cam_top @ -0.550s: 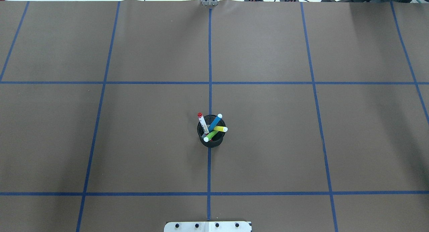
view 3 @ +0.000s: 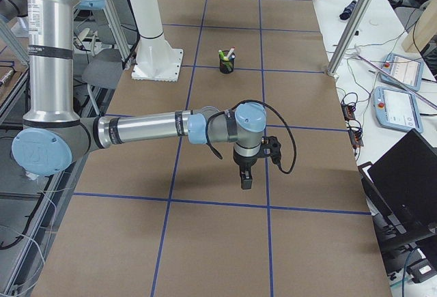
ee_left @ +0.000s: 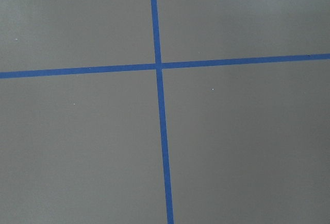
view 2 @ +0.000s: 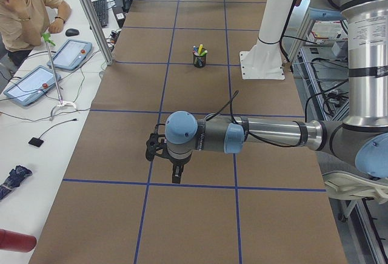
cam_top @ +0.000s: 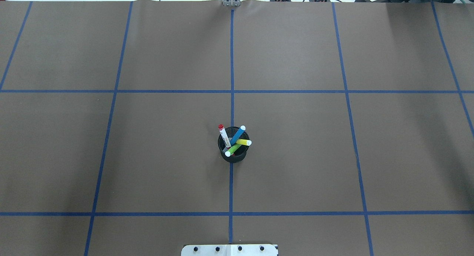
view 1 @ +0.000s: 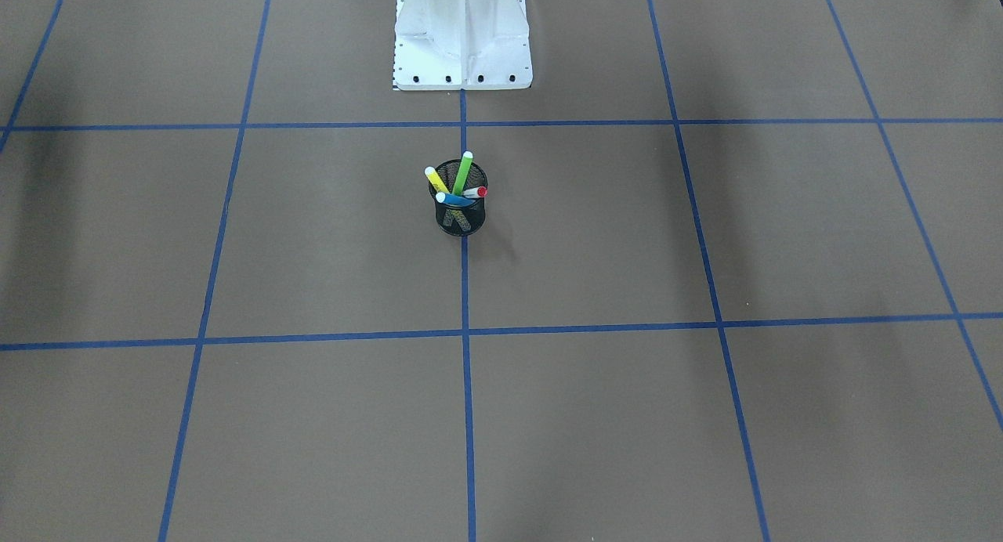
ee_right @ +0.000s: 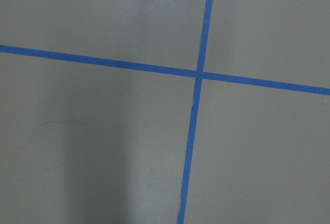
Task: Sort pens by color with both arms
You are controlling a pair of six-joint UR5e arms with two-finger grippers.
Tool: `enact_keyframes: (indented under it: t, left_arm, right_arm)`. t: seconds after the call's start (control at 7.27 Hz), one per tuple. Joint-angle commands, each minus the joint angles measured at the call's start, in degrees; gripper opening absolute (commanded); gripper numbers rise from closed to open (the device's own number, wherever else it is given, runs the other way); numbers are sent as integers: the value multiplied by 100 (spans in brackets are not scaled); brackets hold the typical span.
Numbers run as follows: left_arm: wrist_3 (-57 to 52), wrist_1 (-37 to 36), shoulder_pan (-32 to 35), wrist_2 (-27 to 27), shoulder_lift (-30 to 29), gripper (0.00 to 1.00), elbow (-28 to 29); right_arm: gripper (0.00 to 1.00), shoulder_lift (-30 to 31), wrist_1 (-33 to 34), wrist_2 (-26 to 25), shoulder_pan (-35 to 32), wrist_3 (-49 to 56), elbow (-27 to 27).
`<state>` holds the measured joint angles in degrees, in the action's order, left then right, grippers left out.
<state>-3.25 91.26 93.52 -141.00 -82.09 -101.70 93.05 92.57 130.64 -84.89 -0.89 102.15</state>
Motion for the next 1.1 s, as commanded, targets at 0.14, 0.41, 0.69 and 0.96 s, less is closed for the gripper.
enact_keyframes:
  t: [0.14,0.41,0.69,0.96]
  left_arm:
    - [0,6,0,-41,-62,100,-121]
    - [-17,224,0,-59,-210,100,-166]
    - [-9,621,-9,-59,-255,100,-148]
    - [-9,865,-9,-243,-281,100,-157]
  right_arm:
    - [100,-313,-11,57,139,-8,33]
    - [100,-794,-2,198,428,-25,33]
    - [100,-1330,-11,514,701,-454,77]
    - [100,-1927,-2,646,1130,-710,130]
